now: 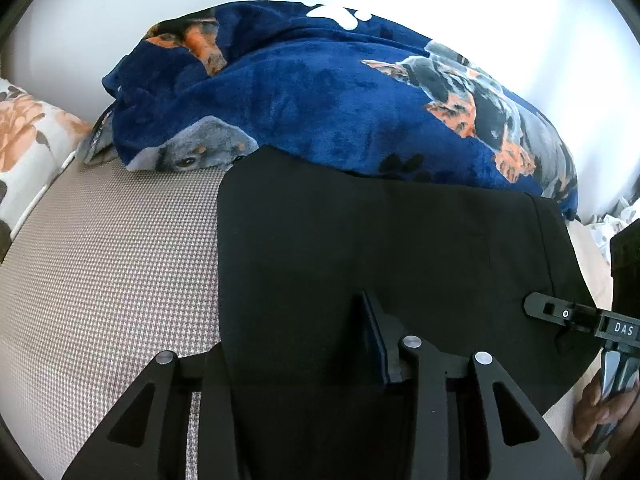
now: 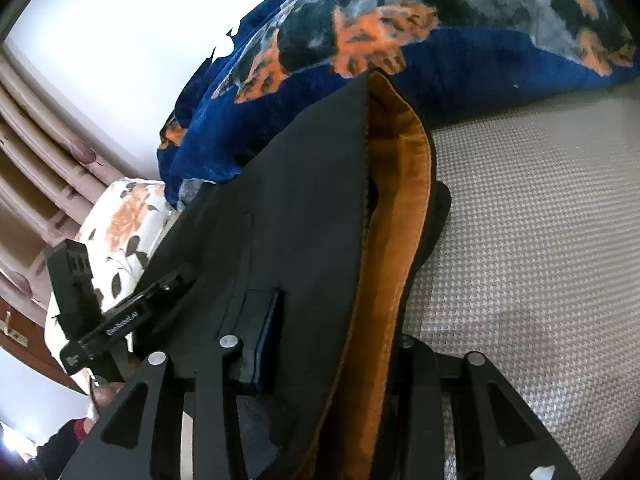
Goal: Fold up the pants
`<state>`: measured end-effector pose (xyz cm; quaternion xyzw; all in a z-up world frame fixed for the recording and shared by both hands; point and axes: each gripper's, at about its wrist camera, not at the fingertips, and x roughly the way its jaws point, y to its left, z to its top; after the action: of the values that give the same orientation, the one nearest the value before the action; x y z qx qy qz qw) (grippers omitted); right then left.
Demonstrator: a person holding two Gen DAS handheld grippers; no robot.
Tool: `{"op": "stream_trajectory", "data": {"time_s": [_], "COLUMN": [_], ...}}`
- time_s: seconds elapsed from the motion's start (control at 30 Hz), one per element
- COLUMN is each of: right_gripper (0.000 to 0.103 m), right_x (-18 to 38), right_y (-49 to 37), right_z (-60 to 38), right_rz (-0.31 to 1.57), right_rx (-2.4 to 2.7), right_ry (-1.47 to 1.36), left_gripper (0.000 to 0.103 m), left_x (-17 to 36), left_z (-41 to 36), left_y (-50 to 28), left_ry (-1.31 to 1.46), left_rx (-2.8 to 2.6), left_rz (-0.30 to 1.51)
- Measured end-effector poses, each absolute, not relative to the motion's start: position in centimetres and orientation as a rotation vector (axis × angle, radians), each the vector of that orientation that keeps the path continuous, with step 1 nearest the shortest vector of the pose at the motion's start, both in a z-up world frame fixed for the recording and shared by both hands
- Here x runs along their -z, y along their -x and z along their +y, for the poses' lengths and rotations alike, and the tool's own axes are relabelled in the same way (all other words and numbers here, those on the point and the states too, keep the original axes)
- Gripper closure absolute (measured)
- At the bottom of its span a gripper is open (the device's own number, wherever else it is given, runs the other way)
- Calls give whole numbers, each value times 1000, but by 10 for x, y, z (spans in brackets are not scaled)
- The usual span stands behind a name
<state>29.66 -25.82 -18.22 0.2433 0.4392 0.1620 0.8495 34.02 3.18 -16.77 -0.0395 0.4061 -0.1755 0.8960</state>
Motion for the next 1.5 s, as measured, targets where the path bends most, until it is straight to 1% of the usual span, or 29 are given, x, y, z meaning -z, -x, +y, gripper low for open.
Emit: {"op": "stream_trajectory", "data": {"time_s": [0.17, 0.27, 0.33, 0.47, 0.57, 0.6, 0.67, 0.73, 0.83, 0.97, 1.13, 1.5], "right_gripper": [67, 63, 58, 53, 46, 42, 38, 31, 23, 19, 11, 7], "right_x": [179, 177, 175, 174, 172, 172, 172, 172, 172, 173, 173, 173], "right_y": [-292, -290, -289, -290, -290, -290, -292, -293, -294, -295, -294, -297], "right_z": [-252, -249, -243, -238, -232, -231, -228, -227, -224, -224, -224, -224], "right_rz": [903, 890, 878, 869, 864, 863, 867, 872, 880, 890, 892, 904], "right_rx": [-296, -263, -226, -184, -137, -124, -101, -84, -50, -36, -26, -29], "right_ry": [-450, -417, -369, -329, -278, -265, -244, -229, -193, -186, -181, -171], "left_gripper": [61, 59, 58, 56, 54, 53, 49, 46, 45, 44, 42, 42], "left_x": [167, 167, 167, 167, 167, 167, 168, 168, 168, 168, 167, 167], "left_z": [31, 31, 31, 32, 31, 31, 32, 32, 32, 32, 32, 33], "left_y": [-338, -337, -336, -337, -337, -337, -337, -337, -337, -338, -337, -337], "left_ry": [72, 64, 61, 68, 60, 60, 60, 58, 53, 49, 42, 53], "left_rx": [344, 330, 325, 319, 307, 304, 291, 278, 271, 265, 254, 258], "left_rz": [837, 833, 833, 837, 835, 835, 836, 838, 837, 836, 834, 838]}}
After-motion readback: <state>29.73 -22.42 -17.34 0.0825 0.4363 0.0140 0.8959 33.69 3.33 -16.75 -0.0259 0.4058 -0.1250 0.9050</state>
